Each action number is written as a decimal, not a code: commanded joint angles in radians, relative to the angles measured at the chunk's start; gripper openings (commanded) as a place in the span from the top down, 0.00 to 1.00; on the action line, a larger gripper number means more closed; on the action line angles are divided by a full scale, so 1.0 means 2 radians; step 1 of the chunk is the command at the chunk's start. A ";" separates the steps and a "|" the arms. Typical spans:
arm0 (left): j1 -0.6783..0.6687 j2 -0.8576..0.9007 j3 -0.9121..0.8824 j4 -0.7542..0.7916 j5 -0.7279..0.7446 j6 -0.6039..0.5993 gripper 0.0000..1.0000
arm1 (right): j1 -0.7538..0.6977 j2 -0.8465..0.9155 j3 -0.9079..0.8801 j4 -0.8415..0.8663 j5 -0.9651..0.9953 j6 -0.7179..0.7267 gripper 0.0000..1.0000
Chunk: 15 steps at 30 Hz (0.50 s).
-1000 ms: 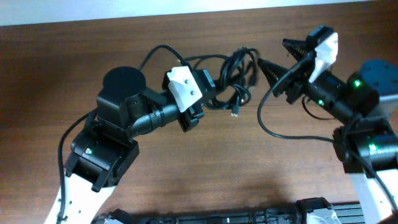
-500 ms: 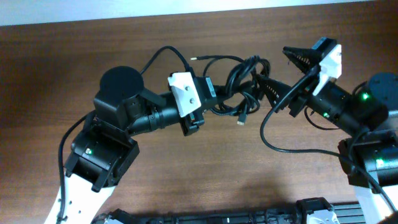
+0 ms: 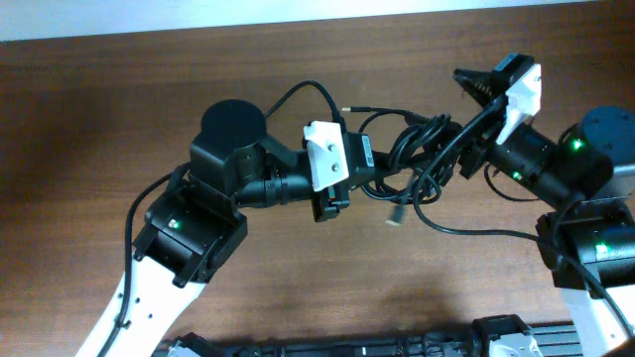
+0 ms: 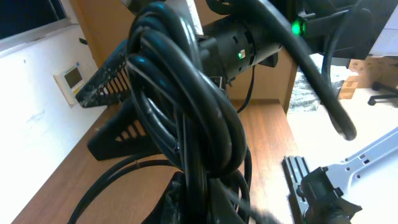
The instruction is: Untangle cables
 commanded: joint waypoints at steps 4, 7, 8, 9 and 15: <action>0.000 -0.010 0.001 0.006 -0.030 0.006 1.00 | -0.001 -0.012 0.007 -0.014 0.194 0.000 0.07; 0.006 -0.012 0.001 0.006 -0.062 0.006 1.00 | -0.001 -0.028 0.007 -0.035 0.199 0.000 0.04; 0.008 -0.012 0.001 0.006 -0.074 0.006 1.00 | -0.001 -0.035 0.007 -0.044 0.199 0.000 0.03; 0.009 -0.012 0.001 0.006 -0.084 0.006 1.00 | -0.001 -0.041 0.007 -0.052 0.199 0.000 0.02; 0.011 -0.012 0.001 0.007 -0.109 0.006 1.00 | -0.001 -0.074 0.007 -0.085 0.067 -0.020 0.01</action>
